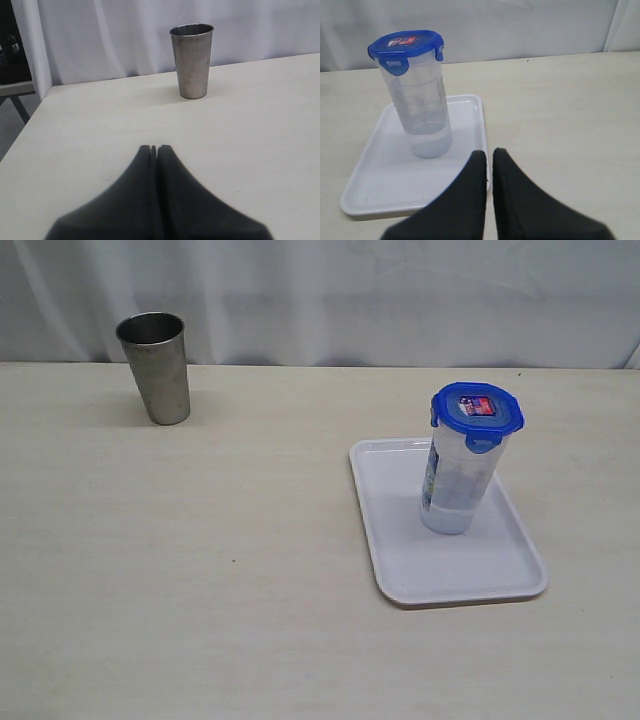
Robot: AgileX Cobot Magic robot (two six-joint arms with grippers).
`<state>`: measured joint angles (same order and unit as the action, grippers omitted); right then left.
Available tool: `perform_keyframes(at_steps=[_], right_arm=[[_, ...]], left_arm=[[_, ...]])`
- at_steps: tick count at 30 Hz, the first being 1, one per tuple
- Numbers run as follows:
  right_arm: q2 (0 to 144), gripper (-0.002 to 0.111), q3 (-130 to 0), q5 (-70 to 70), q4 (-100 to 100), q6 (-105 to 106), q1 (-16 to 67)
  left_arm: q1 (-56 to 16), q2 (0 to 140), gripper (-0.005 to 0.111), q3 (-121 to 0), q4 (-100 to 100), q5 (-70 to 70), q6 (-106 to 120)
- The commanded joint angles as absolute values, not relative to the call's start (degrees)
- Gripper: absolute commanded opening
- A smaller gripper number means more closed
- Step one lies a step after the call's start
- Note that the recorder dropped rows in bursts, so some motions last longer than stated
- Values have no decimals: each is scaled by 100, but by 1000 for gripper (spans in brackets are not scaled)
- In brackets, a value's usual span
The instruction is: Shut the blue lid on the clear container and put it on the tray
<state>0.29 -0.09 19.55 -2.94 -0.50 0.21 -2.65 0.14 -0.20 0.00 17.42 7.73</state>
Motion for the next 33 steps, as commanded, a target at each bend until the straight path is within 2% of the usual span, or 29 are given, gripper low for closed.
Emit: perform_keyframes(at_steps=[1, 28, 33], right_arm=[[0, 4, 0, 1940, -304, 0, 0], [0, 4, 0, 1940, -304, 0, 0], [0, 4, 0, 1940, -304, 0, 0]], left_arm=[[-240, 0, 0, 0, -65, 1708, 820], [-240, 0, 0, 0, -66, 1768, 783], [70, 0, 0, 0, -66, 1768, 727]])
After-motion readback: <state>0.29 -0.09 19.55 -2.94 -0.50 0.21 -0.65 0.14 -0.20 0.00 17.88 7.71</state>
